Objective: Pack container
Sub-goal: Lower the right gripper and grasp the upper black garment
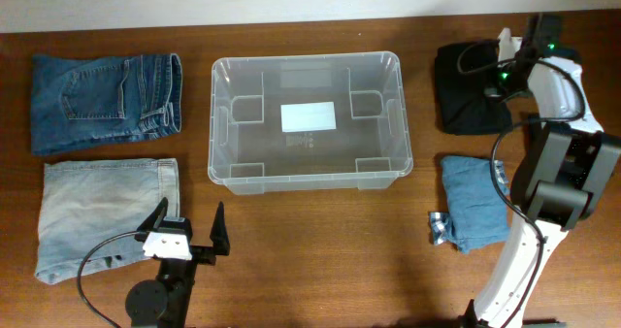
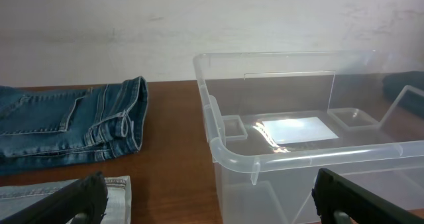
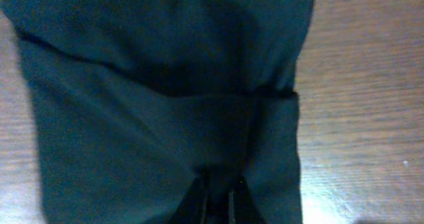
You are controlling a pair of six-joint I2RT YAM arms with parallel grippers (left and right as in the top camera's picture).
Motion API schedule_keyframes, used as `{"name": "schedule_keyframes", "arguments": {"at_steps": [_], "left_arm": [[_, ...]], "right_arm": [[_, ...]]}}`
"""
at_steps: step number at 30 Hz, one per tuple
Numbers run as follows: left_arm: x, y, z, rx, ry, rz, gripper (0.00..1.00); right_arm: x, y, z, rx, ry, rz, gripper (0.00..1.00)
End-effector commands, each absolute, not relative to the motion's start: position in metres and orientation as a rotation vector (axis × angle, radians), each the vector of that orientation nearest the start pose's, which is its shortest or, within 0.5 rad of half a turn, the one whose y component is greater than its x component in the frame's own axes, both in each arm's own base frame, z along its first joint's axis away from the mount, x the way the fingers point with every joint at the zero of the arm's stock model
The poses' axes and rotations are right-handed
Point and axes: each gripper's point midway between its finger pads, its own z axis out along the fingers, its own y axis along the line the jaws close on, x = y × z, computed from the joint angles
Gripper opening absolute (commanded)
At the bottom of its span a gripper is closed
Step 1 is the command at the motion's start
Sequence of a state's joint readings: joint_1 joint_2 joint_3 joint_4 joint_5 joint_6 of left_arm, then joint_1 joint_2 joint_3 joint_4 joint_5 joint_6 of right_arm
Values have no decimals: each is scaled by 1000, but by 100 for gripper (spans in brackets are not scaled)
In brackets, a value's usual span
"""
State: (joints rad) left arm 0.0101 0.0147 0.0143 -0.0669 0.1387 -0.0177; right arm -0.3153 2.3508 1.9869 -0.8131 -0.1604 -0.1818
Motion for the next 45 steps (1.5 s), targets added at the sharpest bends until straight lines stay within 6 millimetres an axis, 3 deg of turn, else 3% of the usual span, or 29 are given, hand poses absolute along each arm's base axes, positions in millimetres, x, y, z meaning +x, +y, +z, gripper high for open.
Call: {"name": "schedule_keyframes", "arguments": {"at_steps": [1,2,3,4,9,16,25,40,45], "left_arm": [[245,-19,159,88,1636,-100,99],[245,-19,159,88,1636,-100,100],[245,-19,159,89,1636,-100,99],[245,-19,159,89,1636,-100,99],[245,-19,159,89,1636,-100,99],[245,-19,159,89,1636,-100,100],[245,-19,159,88,1636,-100,100],[245,-19,159,89,1636,-100,99],[245,-19,159,89,1636,-100,99]], "right_arm": [[543,-148,69,193,2658,155,9],[543,-149,72,194,2657,155,37],[543,-149,73,194,2658,153,76],[543,-149,73,193,2659,154,97],[539,-149,69,148,2675,140,99],[532,-165,57,127,2721,3,98],[527,-156,10,41,2808,30,99],[521,-147,-29,28,2871,94,99],[520,-142,-34,24,2871,139,99]]}}
